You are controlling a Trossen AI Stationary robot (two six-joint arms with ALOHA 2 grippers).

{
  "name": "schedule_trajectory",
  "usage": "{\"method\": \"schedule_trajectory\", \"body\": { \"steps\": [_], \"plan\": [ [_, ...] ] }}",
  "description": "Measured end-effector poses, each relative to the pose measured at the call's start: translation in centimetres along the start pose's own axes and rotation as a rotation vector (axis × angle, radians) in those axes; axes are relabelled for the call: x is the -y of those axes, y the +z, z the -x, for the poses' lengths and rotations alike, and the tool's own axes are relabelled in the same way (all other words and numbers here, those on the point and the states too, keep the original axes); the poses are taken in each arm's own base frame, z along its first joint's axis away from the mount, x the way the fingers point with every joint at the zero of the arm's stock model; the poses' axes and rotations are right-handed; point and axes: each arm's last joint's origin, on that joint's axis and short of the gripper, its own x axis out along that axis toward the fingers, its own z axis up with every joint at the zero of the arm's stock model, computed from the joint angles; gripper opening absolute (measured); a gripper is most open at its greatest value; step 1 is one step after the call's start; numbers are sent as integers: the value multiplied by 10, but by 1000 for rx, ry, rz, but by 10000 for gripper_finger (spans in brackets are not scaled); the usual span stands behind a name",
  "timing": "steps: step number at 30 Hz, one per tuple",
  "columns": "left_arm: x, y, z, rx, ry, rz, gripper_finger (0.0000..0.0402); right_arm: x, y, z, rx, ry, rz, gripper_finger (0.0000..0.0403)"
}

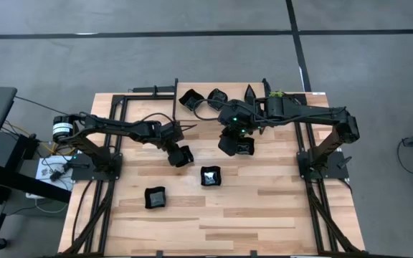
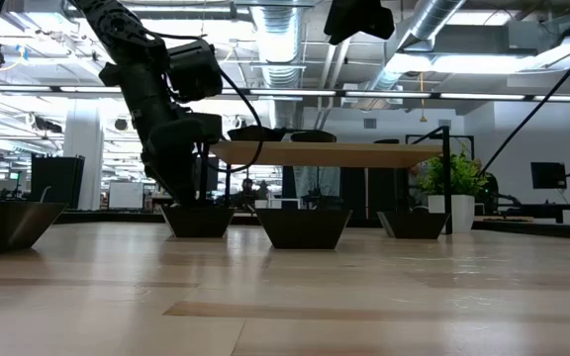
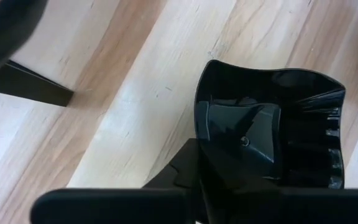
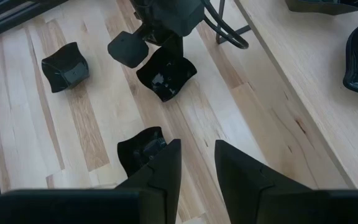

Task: Pick & Place Mini shaped plates
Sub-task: Stack the distorted square plate on top of the distorted square plate on the shelf

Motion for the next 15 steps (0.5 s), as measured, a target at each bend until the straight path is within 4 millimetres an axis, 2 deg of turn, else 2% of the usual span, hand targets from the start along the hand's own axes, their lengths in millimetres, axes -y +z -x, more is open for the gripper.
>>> {"method": "schedule_trajectory", "body": {
  "steps": [8, 15],
  "plan": [
    [1, 1, 4, 9, -34, 21, 8, 0, 0, 0, 0, 0, 0, 93],
    [1, 2, 41, 108, -67, 73, 6, 0, 0, 0, -1, 0, 0, 93]
  ]
}}
